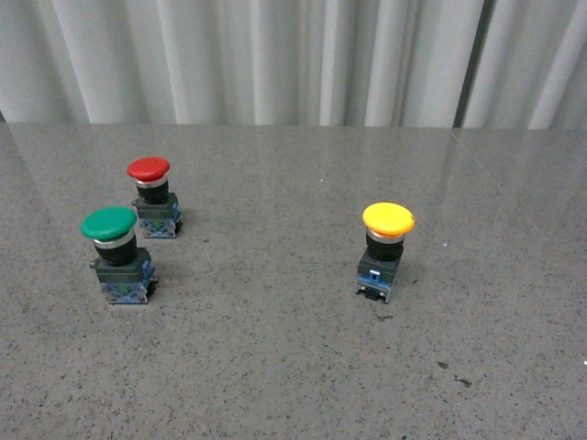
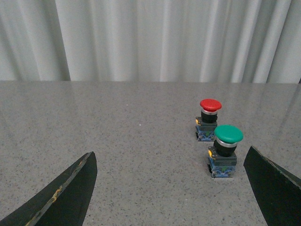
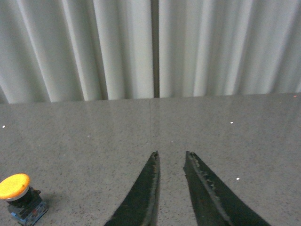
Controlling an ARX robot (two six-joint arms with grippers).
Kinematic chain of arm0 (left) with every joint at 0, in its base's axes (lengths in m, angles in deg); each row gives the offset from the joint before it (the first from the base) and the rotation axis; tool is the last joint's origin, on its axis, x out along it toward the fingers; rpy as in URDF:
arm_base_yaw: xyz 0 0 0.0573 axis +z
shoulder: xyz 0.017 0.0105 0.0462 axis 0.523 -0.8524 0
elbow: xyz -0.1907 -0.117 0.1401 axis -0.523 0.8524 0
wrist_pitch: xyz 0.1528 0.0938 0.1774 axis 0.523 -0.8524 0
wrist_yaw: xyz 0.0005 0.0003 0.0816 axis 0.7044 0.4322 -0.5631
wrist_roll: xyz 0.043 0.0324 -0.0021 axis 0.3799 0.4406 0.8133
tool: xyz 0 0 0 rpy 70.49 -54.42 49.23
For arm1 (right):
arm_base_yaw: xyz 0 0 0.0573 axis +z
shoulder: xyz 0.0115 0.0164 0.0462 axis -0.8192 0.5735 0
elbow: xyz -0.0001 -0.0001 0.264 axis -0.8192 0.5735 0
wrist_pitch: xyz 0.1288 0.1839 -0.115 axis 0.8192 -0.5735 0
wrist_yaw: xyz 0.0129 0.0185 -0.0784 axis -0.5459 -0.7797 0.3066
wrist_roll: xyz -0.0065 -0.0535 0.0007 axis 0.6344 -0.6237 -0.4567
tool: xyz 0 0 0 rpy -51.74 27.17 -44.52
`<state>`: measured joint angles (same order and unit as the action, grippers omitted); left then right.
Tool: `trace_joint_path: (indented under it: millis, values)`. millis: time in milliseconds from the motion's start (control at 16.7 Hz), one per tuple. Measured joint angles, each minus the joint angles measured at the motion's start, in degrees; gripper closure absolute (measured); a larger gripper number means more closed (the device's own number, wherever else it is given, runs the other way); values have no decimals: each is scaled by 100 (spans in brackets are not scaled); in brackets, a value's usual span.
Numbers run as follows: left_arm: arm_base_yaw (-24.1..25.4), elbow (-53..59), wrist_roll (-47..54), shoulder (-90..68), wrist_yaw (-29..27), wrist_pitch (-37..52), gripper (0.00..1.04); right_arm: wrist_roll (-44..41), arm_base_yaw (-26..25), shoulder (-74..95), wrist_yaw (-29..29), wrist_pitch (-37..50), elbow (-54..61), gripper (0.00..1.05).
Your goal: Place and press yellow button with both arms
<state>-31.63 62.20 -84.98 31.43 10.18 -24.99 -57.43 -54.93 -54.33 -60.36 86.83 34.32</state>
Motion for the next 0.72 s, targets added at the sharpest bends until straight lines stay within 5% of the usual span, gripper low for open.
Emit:
trace_joint_path:
  millis: [119, 717]
  values:
    - [0, 0, 0, 0, 0, 0, 7, -70, -20, -413, -103, 63, 308, 103]
    - [0, 0, 0, 0, 0, -2, 7, -63, -9, -1644, -98, -415, 1147, 103]
